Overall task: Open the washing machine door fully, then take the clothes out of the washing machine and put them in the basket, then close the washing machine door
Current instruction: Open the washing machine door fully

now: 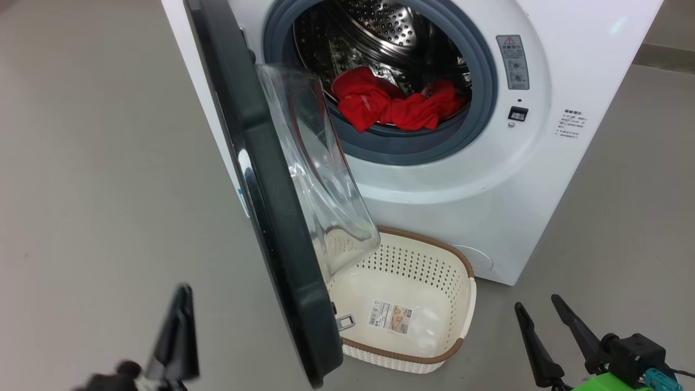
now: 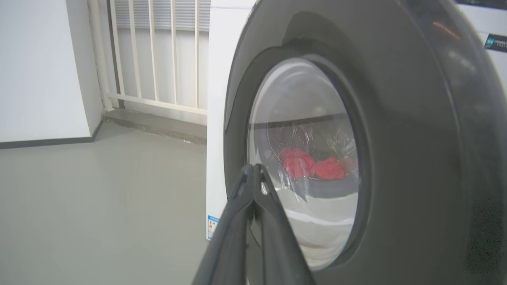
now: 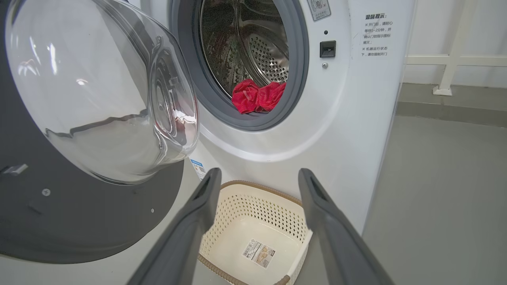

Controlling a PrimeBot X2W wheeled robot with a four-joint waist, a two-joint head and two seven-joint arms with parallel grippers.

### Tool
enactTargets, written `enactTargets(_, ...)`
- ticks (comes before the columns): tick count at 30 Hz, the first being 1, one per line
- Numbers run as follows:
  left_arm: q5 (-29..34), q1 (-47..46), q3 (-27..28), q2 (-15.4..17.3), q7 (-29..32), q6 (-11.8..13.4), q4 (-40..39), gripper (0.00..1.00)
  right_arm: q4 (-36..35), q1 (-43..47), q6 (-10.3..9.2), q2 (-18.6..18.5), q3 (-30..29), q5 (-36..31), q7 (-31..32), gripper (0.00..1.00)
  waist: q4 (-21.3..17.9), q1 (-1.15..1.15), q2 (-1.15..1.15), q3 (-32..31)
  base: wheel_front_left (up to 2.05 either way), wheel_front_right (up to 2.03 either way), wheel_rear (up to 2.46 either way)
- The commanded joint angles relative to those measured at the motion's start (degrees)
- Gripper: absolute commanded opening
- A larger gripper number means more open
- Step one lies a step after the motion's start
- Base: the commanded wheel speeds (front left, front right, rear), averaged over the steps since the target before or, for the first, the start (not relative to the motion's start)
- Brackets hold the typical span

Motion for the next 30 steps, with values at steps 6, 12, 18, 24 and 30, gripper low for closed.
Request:
enactTargets(6, 1.4, -6.3, 2.8, 0.3, -0.5, -0.3, -14.0, 0.0, -1.6, -1.3, 0.29, -0.6, 0.9, -0.9, -0.8, 1.0, 0.2, 0.0, 0.0, -0.1, 0.0, 0.0, 0.0)
enactTargets(12, 2.3, -5.3, -7.9, 0.3, -0.5, -1.5, -16.1, 0.0, -1.3, -1.2, 0.29, -0.5, 1.3, -0.9, -0.8, 1.0, -0.3, 0.0, 0.0, -0.7, 0.0, 0.0, 0.0)
enactTargets(18, 1.0, -3.6, -17.8, 0.3, -0.5, -1.9, -10.3, 0.0, -1.3, -1.2, 0.29, -0.1, 1.8, -0.9, -0.8, 1.0, -0.8, 0.0, 0.0, -0.9, 0.0, 0.0, 0.0)
enactTargets(24, -3.9, -2.9, -21.3, 0.3, -0.5, -2.9, -0.3, 0.0, -1.4, -1.4, 0.29, -0.1, 2.1, -0.8, -0.8, 1.0, -1.0, 0.0, 0.0, -0.7, 0.0, 0.0, 0.0)
enactTargets(30, -7.3, -4.8, -20.4, 0.3, -0.5, -2.5, 5.9, 0.0, -1.3, -1.5, 0.29, -0.1, 2.1, -0.6, -0.8, 1.0, -0.9, 0.0, 0.0, -0.5, 0.0, 0.0, 0.0)
